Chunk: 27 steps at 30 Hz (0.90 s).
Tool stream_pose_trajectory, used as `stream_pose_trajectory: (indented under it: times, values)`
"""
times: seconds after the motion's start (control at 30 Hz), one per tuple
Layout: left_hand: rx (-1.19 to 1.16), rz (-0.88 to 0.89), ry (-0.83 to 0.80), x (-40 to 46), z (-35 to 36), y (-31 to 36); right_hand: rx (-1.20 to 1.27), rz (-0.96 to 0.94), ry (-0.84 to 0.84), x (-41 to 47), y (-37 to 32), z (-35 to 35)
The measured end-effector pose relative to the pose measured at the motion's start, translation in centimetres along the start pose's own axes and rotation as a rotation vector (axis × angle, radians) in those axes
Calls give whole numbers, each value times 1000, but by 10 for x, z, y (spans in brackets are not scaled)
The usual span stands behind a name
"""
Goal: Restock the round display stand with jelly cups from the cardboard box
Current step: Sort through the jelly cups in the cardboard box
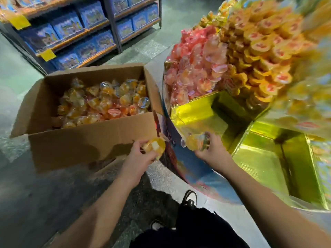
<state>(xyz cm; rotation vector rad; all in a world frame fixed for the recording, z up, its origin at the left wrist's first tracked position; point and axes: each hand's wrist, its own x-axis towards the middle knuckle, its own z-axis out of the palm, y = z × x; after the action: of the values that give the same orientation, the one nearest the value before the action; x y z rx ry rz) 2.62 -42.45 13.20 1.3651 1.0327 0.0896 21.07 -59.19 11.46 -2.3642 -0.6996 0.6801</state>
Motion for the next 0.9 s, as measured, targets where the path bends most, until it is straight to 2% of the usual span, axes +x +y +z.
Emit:
stream_pose_trajectory:
  times: [0.27, 0.43, 0.63, 0.77, 0.9]
  values:
    - [161, 102, -244, -42, 151, 16, 83, 147, 172, -92, 120, -85]
    - [283, 183, -342, -64, 277, 15, 130, 242, 271, -146, 222, -146]
    - [357, 211, -443, -105, 440, 6, 118, 330, 313, -210, 359, -227]
    - [565, 269, -455, -119, 528, 5, 109, 374, 287, -247, 430, -282]
    - [884, 495, -425, -114, 595, 10, 82, 409, 281, -262, 483, -329]
